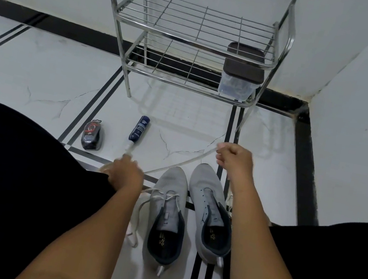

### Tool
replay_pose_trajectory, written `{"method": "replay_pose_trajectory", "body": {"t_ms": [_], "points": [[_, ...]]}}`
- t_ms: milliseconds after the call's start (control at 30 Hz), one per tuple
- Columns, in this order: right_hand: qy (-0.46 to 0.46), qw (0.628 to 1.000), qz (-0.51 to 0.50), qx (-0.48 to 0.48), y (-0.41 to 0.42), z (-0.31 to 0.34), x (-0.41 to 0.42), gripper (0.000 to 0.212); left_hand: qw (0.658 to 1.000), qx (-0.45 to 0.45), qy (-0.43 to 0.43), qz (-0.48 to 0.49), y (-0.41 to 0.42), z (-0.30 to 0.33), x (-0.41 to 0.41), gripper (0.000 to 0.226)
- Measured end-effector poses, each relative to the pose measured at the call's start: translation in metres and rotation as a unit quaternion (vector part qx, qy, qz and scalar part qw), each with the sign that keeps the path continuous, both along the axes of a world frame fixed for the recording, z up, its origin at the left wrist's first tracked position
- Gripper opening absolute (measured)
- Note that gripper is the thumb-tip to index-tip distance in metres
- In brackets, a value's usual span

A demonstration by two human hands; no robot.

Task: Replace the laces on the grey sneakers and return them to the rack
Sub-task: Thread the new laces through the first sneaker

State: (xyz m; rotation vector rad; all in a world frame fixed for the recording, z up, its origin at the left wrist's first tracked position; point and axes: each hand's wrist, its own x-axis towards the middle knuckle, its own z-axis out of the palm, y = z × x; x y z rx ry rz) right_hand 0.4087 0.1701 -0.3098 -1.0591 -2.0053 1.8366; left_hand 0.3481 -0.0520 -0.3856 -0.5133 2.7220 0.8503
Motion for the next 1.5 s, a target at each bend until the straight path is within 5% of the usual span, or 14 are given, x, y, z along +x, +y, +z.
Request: {"method": "replay_pose_trajectory", "body": {"t_ms": [100, 167, 333, 533, 633, 700, 867, 1367, 1500], "points": [[-0.030, 0.995, 0.093, 0.006, -0.032, -0.008, -0.006, 0.009, 0.969, 0.184, 0.060, -0.153, 0.026, 0.013, -0.010, 0.028], [-0.057, 0.992, 0.109, 0.026, -0.048, -0.017, -0.008, 0.014, 0.929, 0.299, -0.008, -0.218, 0.038, 0.026, -0.009, 0.029], [-0.063, 0.994, 0.081, 0.021, -0.053, -0.032, -0.005, 0.007, 0.888, 0.385, -0.110, -0.226, 0.039, 0.029, -0.002, 0.025], [-0.135, 0.990, -0.004, -0.049, -0.050, -0.059, 0.001, 0.017, 0.930, 0.276, -0.097, -0.223, 0.044, 0.012, -0.002, 0.019], [-0.327, 0.920, 0.187, 0.109, -0.056, -0.087, 0.016, 0.029, 0.948, 0.132, -0.107, -0.268, 0.044, -0.009, 0.007, 0.032], [-0.366, 0.876, 0.273, 0.155, -0.069, -0.104, 0.029, 0.032, 0.941, 0.071, -0.140, -0.301, 0.042, -0.026, 0.018, 0.033], [-0.361, 0.875, 0.277, 0.163, -0.071, -0.126, 0.041, 0.026, 0.929, -0.074, -0.106, -0.346, 0.037, -0.052, 0.041, 0.021], [-0.336, 0.909, 0.227, 0.095, -0.062, -0.150, 0.044, 0.019, 0.960, -0.047, -0.084, -0.263, 0.049, -0.073, 0.050, 0.018], [-0.325, 0.932, 0.157, -0.011, -0.061, -0.154, 0.040, 0.018, 0.956, -0.054, -0.054, -0.283, 0.054, -0.077, 0.052, 0.017]]}}
